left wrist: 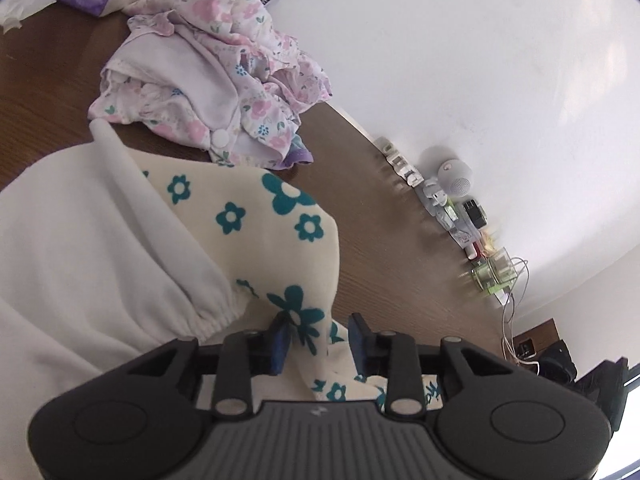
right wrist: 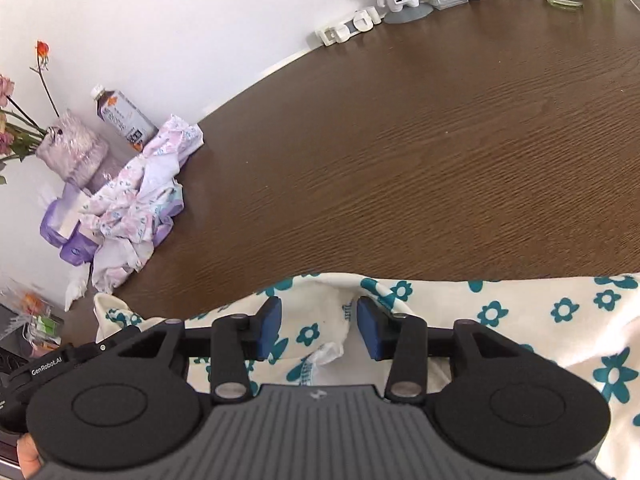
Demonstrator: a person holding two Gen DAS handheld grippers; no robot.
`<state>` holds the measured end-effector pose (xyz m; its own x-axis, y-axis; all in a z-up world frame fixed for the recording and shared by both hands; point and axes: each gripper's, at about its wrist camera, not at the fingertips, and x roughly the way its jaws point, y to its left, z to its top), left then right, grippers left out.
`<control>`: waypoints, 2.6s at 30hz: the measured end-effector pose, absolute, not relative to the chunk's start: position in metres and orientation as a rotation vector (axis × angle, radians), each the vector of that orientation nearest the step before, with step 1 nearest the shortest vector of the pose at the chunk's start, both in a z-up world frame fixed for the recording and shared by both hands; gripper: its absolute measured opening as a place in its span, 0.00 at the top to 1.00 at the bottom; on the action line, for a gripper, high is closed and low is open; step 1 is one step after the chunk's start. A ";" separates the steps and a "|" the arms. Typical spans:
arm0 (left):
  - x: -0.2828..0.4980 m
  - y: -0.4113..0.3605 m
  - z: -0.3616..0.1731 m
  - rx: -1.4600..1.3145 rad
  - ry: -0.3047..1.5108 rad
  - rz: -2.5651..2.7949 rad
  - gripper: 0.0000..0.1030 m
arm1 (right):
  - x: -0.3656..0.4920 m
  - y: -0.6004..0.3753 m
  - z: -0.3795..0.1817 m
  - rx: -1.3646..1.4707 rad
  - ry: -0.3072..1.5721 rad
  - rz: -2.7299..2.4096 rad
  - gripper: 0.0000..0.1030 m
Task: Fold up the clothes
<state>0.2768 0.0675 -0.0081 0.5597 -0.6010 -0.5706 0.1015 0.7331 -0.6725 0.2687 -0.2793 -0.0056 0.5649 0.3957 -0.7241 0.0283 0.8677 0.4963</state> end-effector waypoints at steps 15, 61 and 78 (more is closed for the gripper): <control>0.276 0.063 -0.013 -0.624 0.758 -0.345 0.91 | 0.294 -0.268 0.003 0.364 0.898 0.189 0.95; 0.164 -0.028 0.012 -0.106 0.824 -0.683 0.54 | 0.227 -0.289 0.009 -0.157 0.823 0.093 0.68; 0.189 -0.023 0.012 -0.103 0.780 -0.611 0.56 | 0.193 -0.269 0.011 -0.157 0.805 0.181 0.55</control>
